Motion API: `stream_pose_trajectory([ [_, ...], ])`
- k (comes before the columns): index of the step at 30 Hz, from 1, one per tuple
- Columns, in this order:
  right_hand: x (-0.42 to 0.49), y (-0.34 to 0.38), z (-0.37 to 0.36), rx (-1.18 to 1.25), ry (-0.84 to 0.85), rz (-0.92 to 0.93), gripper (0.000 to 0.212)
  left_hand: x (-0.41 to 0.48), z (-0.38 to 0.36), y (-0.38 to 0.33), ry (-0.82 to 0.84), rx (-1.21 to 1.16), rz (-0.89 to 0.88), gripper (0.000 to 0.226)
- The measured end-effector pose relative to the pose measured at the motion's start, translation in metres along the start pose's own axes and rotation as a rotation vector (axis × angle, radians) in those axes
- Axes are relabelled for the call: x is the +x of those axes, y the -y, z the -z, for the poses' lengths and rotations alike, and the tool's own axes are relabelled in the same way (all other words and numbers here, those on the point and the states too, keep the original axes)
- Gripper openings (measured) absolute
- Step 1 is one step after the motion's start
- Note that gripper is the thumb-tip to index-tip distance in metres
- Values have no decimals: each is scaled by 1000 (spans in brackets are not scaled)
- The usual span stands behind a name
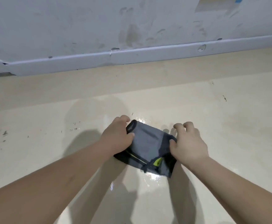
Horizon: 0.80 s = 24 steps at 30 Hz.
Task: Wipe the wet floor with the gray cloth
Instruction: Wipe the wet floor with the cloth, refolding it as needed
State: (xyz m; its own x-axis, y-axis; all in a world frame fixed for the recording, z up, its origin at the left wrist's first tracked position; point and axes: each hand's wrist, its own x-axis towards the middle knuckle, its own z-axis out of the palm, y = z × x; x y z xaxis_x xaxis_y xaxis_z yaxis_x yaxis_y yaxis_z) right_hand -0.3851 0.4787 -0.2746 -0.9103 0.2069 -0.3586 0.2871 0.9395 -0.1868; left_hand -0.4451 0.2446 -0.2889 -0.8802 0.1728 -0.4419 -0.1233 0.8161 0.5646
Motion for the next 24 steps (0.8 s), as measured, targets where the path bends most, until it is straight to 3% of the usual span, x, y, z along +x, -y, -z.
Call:
stream_pose_trajectory([
  [3, -12, 26, -44, 20, 158, 344, 67, -4, -4, 25, 37, 38, -66, 57],
  [6, -6, 43, -83, -197, 367, 456, 77, -6, 4, 59, 58, 255, -99, 61],
  [9, 11, 62, -96, -242, 355, 374, 66, -2, 25, 96, 107, 522, 4, 82],
  [12, 35, 81, -93, -259, 360, 285, 68, 4, 46, 126, 154, 611, 181, 113],
  [14, 60, 94, -85, -253, 372, 240, 69, 9, 59, 139, 162, 625, 249, 122],
  [18, 108, 113, -69, -200, 359, 109, 70, 19, 73, 151, 113, 628, 243, 120],
  [22, 104, 137, -81, -190, 281, -1, 71, 27, 77, 159, 94, 545, 382, 148],
  [24, 83, 152, -90, -204, 301, 56, 73, 29, 77, 163, 113, 486, 395, 153],
])
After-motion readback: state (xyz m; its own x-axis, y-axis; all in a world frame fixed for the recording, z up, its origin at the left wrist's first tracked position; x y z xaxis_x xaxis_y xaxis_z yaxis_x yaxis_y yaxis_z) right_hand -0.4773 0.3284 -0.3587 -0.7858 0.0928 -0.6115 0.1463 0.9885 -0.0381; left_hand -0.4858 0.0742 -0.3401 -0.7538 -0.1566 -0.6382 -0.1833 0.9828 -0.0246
